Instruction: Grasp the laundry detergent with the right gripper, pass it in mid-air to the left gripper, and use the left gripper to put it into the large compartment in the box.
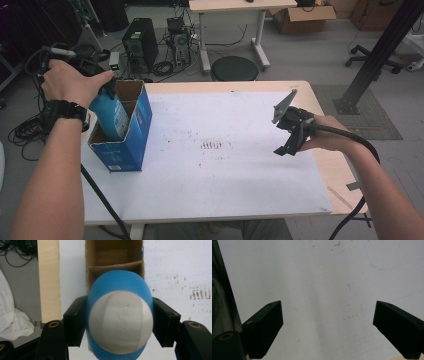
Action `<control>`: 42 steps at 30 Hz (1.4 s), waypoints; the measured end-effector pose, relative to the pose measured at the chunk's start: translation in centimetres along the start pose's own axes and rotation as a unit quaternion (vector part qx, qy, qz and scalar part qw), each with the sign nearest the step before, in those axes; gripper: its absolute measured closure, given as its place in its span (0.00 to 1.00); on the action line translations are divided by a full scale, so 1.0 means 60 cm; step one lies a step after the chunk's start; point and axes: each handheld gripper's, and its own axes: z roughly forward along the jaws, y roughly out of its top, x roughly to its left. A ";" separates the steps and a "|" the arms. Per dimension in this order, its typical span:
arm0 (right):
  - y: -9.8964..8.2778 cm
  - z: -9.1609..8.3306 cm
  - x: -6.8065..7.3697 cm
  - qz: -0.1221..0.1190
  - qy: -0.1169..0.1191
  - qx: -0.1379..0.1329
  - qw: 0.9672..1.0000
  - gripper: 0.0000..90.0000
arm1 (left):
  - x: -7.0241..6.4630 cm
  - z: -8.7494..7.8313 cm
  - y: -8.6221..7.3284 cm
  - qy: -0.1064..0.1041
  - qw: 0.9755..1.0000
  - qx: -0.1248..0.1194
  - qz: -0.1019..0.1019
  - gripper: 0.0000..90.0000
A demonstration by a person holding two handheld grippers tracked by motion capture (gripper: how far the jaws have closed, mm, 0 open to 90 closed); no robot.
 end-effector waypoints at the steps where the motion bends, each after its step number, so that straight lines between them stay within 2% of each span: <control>1: 0.000 0.001 0.000 0.000 0.000 0.001 1.000 0.10 | 0.000 0.005 -0.001 0.000 1.000 0.003 0.001 0.42; 11: -0.005 0.003 -0.001 0.003 0.002 -0.001 1.000 0.10 | -0.007 0.071 -0.008 0.006 1.000 0.029 0.006 0.42; 20: -0.006 0.013 -0.001 0.003 0.007 0.000 1.000 0.10 | -0.010 0.106 -0.014 0.010 0.999 0.038 0.006 0.42; 42: -0.002 0.022 0.002 0.004 0.010 0.003 1.000 0.10 | -0.009 0.149 -0.027 0.015 0.998 0.051 0.011 0.42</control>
